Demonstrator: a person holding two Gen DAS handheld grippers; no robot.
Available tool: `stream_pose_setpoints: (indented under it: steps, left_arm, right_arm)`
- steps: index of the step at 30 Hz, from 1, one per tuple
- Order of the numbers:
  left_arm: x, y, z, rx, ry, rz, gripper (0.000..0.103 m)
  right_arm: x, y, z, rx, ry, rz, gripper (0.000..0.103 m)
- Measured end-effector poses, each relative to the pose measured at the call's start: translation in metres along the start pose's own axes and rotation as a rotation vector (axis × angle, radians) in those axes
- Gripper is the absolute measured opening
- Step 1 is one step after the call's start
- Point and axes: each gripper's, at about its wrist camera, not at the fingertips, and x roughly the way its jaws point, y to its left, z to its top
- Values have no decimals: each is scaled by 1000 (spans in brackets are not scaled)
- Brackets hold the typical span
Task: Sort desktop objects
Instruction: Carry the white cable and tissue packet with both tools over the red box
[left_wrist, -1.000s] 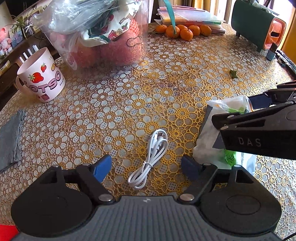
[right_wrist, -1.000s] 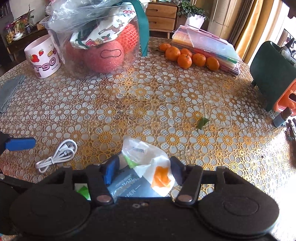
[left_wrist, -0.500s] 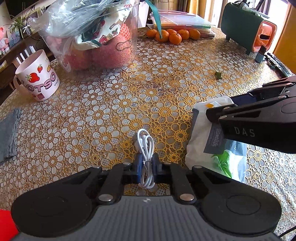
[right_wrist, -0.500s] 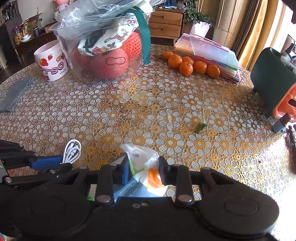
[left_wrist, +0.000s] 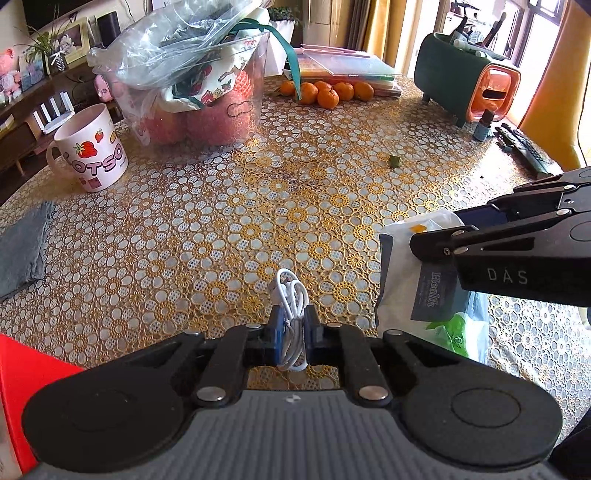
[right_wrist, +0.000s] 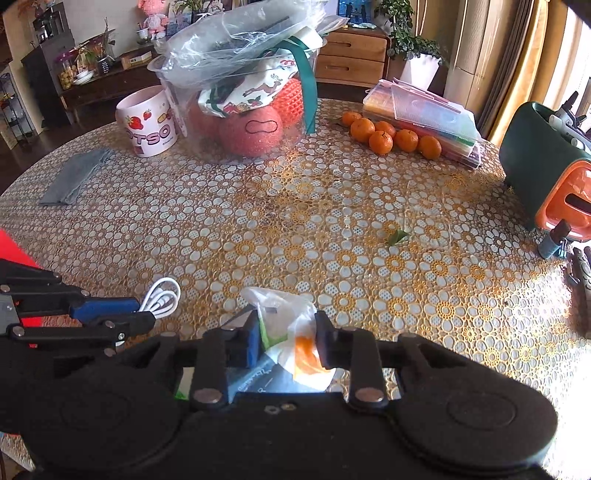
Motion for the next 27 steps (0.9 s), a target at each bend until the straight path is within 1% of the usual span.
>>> stream_pose_setpoints:
  steps: [7,11,16,20,27]
  left_arm:
    - [-37,-1,-17,-16,-35,-9,10]
    - [-60,-3,-28,-20,-59,-10,10]
    - [-92,-1,-44,-24,-87,-7,10]
    - [-115,3,-55,-34,-114,2,10]
    - [-153,21,-75,-54,-151,25,10]
  right_arm:
    - [-33,2,-12,-22,-11,21,28]
    - [-51,10,-18,-42,-20,36,29]
    - [-75,28,-26,-81,-34,65,28]
    - [-94,44,-31,-114,-65,84,28]
    - [-125,74,-31,-159,-111,126,28]
